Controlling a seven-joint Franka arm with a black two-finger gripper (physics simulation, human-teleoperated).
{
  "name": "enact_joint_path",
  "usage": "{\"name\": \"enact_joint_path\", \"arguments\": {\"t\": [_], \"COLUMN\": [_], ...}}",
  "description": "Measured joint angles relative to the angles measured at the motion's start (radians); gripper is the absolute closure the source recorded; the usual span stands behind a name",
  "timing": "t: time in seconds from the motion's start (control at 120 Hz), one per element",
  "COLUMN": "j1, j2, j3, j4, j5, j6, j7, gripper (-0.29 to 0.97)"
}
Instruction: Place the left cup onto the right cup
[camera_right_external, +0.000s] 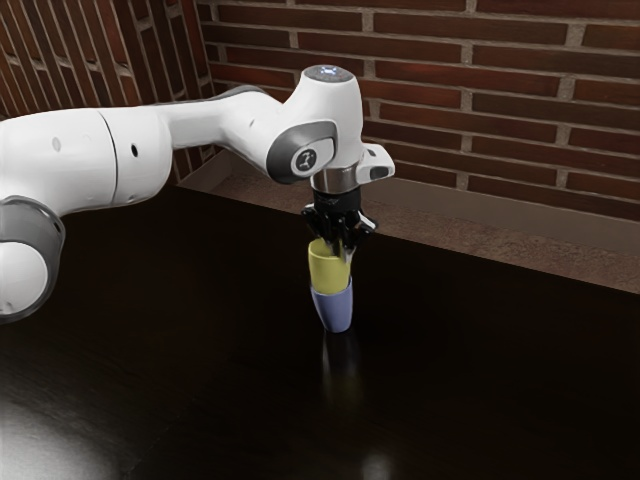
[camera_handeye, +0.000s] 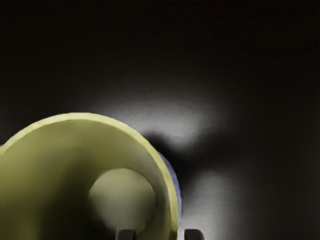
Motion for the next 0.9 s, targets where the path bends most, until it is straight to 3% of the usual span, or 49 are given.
{"name": "enact_joint_path", "arguments": {"t": [0.175,0.333,0.558,0.9], "j1": [0.0,0.0,0.0,0.0], "j2": [0.001,0.001,0.001,0.0], "j3": [-0.001,-0.001,0.0,-0.001], "j4": [0.0,0.001,0.001,0.002], "j5": [-0.001,-0.002,-0.002,-0.002], "j6": [0.002,0.002,0.003,0.003], "j7": [0.003,0.005,0.008,0.01], "gripper": [0.3,0.14,0.05,0.01]}}
